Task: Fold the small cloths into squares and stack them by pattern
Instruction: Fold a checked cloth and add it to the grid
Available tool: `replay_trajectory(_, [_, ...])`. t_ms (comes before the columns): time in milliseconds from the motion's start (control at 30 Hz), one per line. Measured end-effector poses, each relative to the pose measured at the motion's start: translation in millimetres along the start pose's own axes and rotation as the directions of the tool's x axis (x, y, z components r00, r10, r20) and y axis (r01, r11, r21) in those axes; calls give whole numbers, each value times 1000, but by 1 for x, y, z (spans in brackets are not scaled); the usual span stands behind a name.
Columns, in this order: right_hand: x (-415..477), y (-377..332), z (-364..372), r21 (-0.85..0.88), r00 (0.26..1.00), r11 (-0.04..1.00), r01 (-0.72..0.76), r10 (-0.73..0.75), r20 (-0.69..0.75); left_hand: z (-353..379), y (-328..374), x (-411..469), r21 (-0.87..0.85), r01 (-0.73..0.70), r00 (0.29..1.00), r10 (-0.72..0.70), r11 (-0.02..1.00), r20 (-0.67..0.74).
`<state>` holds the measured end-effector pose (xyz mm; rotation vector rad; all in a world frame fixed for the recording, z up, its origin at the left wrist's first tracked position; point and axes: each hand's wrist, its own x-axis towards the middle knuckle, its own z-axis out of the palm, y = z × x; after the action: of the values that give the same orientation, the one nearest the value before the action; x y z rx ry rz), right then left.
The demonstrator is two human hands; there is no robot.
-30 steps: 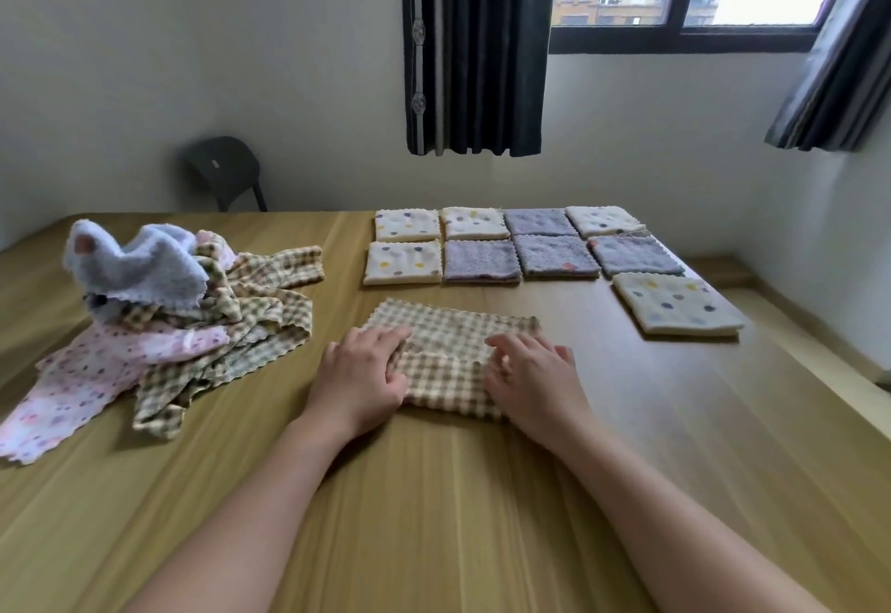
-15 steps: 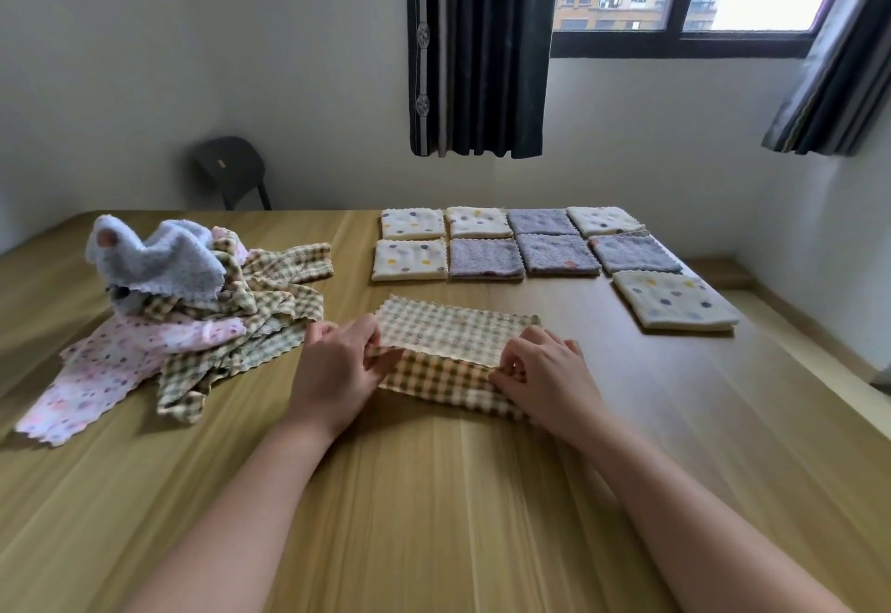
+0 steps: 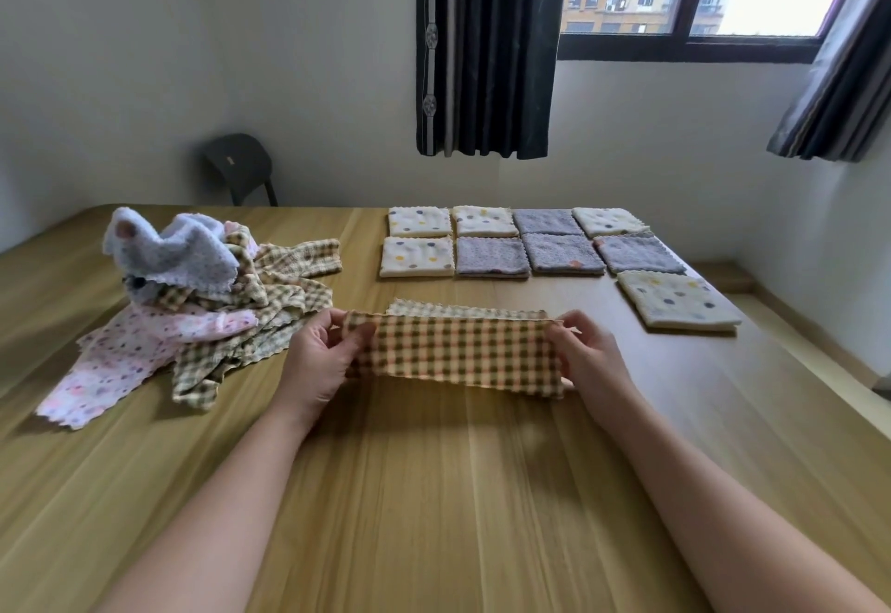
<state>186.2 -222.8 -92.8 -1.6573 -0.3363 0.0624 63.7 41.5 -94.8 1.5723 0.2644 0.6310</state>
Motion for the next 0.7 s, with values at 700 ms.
replay_trajectory(700, [53, -10, 42, -867, 999, 497, -41, 23, -34, 30, -7, 48, 930, 38, 991, 106, 365, -82])
